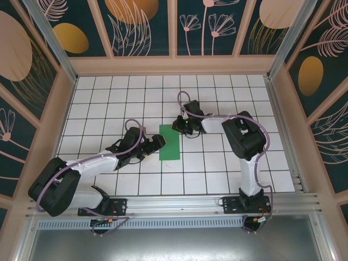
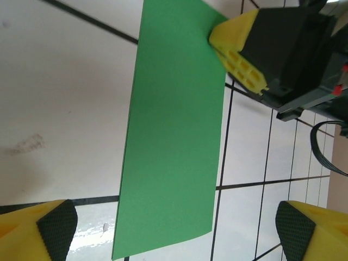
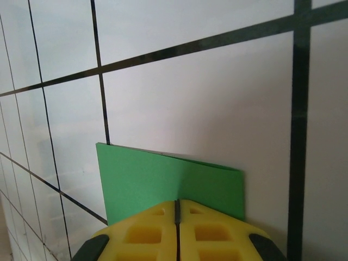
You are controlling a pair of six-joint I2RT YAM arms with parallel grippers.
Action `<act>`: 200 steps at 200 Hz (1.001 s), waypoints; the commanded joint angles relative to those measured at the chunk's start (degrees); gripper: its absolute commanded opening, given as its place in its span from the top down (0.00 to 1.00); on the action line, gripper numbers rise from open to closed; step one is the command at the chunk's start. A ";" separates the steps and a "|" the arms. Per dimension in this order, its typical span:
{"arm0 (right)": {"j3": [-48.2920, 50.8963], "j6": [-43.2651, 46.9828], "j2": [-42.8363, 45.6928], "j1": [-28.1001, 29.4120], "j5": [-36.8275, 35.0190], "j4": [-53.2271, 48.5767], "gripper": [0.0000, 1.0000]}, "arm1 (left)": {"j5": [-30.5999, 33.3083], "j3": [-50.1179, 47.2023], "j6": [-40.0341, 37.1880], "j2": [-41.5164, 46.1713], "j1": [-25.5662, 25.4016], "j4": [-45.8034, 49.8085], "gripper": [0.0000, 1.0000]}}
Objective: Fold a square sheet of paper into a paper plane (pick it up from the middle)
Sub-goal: First fold in half a square sheet of paper at the center of the table, then fold the triangle a second time at the center of the table.
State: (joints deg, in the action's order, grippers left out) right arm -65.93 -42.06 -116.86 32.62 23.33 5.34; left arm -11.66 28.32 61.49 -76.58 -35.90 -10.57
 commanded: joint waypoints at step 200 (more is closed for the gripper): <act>7.33 -2.14 -2.25 -5.95 3.39 -1.34 0.91 | 3.43 13.22 4.07 -15.21 -6.63 11.89 0.18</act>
State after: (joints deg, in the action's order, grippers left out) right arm -61.58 -45.58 -116.62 28.10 31.20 11.84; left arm -9.61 39.75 67.11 -89.97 -41.71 -2.70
